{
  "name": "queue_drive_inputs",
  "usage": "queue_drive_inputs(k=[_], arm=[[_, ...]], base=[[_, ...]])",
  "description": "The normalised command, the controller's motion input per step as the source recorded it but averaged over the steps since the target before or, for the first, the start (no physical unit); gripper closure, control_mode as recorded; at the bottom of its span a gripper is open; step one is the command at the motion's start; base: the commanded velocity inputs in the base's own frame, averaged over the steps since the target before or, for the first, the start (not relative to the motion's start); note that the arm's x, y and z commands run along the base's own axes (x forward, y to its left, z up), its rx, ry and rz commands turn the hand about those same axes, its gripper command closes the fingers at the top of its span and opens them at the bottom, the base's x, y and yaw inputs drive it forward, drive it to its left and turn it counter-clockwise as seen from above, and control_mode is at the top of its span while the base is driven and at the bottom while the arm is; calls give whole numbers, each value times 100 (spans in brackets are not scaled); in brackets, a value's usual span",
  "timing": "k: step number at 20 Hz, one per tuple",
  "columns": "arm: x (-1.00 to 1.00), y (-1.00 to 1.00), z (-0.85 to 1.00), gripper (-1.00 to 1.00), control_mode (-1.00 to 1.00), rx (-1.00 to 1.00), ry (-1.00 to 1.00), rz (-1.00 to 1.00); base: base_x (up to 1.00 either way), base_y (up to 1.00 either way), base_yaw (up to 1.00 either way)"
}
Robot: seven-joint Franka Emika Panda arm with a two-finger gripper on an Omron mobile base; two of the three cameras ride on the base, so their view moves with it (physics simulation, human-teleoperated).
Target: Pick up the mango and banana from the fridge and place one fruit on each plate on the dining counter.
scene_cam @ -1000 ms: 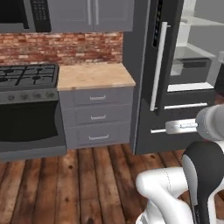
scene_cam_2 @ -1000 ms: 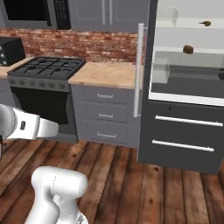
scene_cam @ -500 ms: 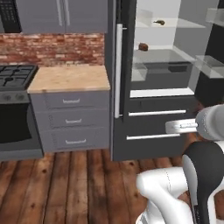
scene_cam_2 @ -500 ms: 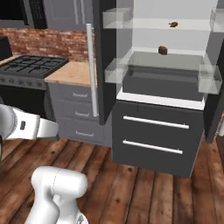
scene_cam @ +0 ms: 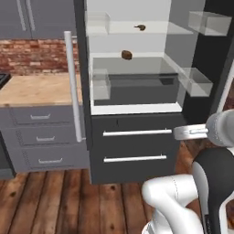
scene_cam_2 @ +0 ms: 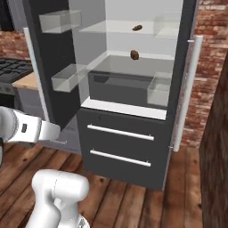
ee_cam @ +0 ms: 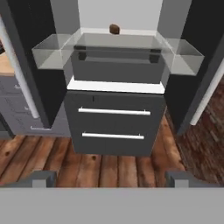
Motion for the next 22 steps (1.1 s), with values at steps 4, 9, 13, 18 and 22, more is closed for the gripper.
queue_drive_inputs(k=[4,9,13,18,22], arm=[[0,0,0,-100,100,0,0,0],[0,0,0,-100,100,0,0,0],[0,0,0,-100,100,0,0,0],[0,0,0,-100,100,0,0,0],[0,0,0,-100,100,0,0,0]], base=[[89,-32,0],[100,17,0],[100,-10,-4],[100,-2,-9],[100,10,-10]])
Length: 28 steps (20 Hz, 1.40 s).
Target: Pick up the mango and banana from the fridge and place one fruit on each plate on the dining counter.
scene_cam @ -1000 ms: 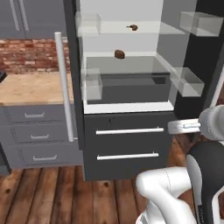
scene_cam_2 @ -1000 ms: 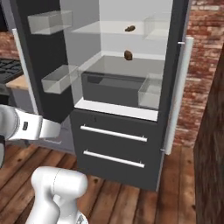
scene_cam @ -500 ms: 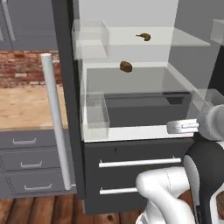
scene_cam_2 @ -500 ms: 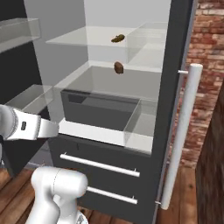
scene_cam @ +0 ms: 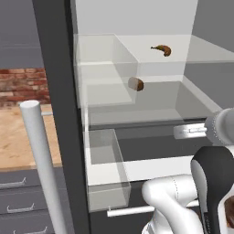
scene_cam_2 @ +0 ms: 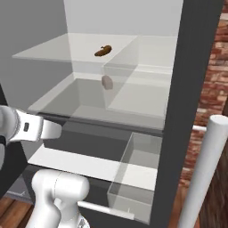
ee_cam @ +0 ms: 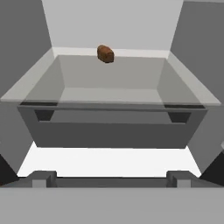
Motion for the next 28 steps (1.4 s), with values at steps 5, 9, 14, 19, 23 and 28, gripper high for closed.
queue_drive_inputs(k=[5,9,14,19,23,28], arm=[[0,0,0,-100,100,0,0,0],[0,0,0,-100,100,0,0,0],[0,0,0,-100,100,0,0,0],[-8,-3,13,-100,-100,0,0,0],[-65,-12,96,-100,-100,1,0,3],[-35,-4,85,-100,-100,1,-4,0]], base=[[100,0,-4],[96,-23,-5],[61,-48,0],[23,-34,0],[0,0,0],[0,0,0]])
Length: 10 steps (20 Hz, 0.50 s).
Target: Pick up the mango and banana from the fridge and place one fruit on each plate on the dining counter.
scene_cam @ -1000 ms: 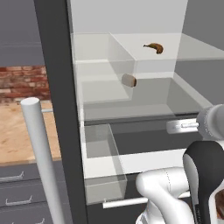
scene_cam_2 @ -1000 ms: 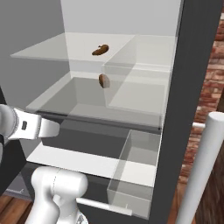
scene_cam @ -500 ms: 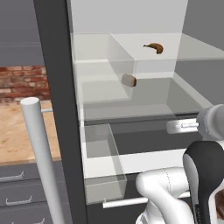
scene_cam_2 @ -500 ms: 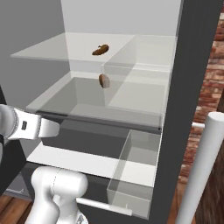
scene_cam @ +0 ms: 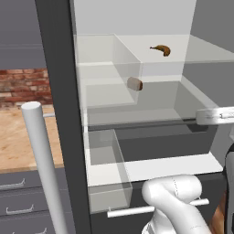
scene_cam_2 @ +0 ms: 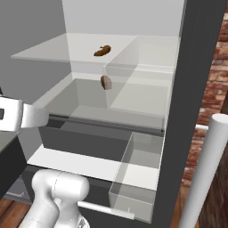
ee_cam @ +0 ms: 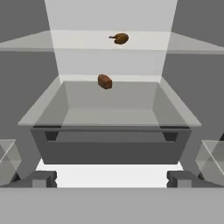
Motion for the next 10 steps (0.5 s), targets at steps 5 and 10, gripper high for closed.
queue_drive_inputs(k=[5,10], arm=[[0,0,79,-100,-100,0,-23,0],[18,-7,44,-100,-100,1,-3,1]], base=[[0,0,0],[0,0,0]])
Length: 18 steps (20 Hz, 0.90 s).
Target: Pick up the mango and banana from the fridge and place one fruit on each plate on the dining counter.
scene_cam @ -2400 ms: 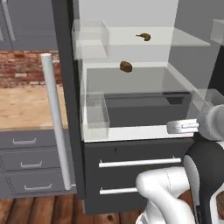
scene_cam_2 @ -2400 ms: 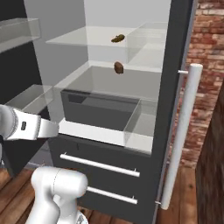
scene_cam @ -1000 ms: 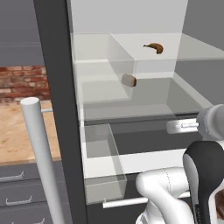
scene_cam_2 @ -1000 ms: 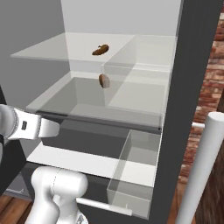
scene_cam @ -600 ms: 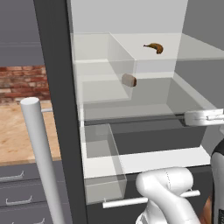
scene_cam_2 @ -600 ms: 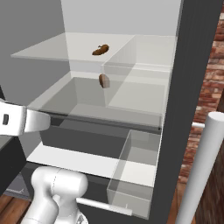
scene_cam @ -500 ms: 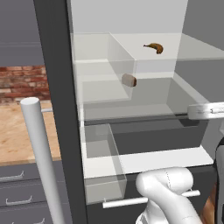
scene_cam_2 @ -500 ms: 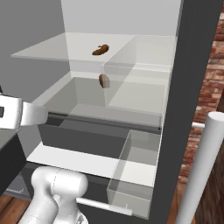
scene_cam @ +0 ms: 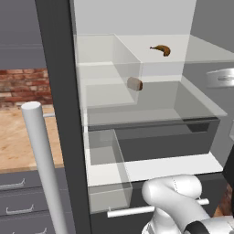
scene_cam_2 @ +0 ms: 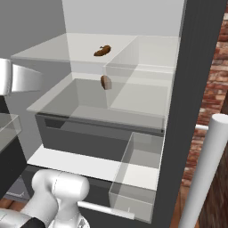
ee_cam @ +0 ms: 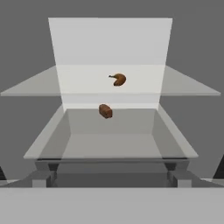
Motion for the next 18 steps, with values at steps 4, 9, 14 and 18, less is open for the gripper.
queue_drive_inputs(k=[4,9,14,18], arm=[[55,-7,0,-100,-100,0,-4,0],[72,-10,0,-100,-100,1,1,0],[82,-9,-7,-100,-100,0,2,1],[75,-14,-20,-100,-100,0,0,2]], base=[[0,0,0],[0,0,0],[0,0,0],[0,0,0]])
